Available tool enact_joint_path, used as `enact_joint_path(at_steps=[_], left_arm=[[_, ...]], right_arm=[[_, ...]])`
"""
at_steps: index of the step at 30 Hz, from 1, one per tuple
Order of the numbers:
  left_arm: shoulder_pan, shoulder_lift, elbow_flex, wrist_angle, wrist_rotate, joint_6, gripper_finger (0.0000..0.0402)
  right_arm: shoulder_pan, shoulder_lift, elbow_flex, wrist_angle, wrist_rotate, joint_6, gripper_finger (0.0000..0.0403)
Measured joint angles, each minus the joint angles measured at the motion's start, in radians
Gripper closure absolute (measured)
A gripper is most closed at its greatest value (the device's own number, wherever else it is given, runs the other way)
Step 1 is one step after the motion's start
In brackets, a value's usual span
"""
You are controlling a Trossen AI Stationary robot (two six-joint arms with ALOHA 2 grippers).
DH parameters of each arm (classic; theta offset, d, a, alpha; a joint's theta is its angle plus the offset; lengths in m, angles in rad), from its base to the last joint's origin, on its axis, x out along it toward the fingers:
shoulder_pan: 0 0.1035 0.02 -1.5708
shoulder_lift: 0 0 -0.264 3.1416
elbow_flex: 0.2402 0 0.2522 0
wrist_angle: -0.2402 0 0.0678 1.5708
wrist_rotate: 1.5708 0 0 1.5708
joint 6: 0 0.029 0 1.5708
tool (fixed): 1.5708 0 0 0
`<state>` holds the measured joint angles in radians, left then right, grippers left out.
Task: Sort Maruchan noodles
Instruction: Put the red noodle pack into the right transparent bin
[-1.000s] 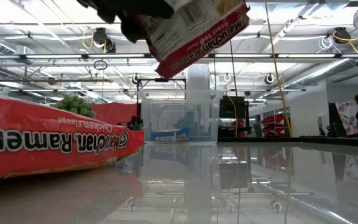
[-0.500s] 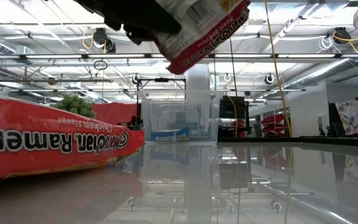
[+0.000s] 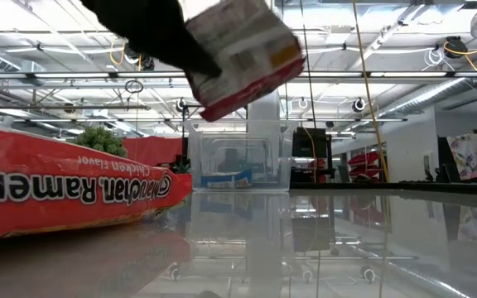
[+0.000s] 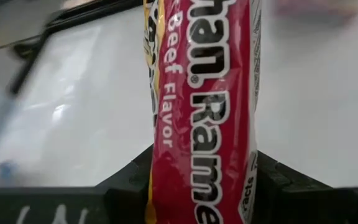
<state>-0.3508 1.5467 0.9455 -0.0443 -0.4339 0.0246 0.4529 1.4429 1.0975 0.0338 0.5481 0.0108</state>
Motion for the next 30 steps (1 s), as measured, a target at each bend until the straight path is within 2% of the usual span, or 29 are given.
enact_joint_path(at_steps=[5, 9, 17, 21, 30], left_arm=[[0.003, 0.0, 0.0, -0.069, -0.134, 0.014, 0.0251], [0.003, 0.0, 0.0, -0.067, -0.197, 0.048, 0.025], [0.013, 0.005, 0.0, -0.068, -0.204, 0.074, 0.025], [0.03, 0.006, 0.0, -0.091, -0.204, 0.058, 0.025], [0.013, 0.006, 0.0, -0.105, -0.195, 0.017, 0.025]], right_arm=[[-0.027, 0.0, 0.0, -0.001, 0.008, 0.083, 0.0294], [-0.072, 0.032, 0.001, -0.043, 0.022, 0.14, 0.0252], [-0.106, 0.073, 0.001, -0.033, 0.023, 0.175, 0.0185], [-0.105, 0.073, 0.021, -0.02, -0.009, 0.165, 0.0156], [-0.125, 0.12, 0.025, -0.045, -0.056, 0.001, 0.0124]])
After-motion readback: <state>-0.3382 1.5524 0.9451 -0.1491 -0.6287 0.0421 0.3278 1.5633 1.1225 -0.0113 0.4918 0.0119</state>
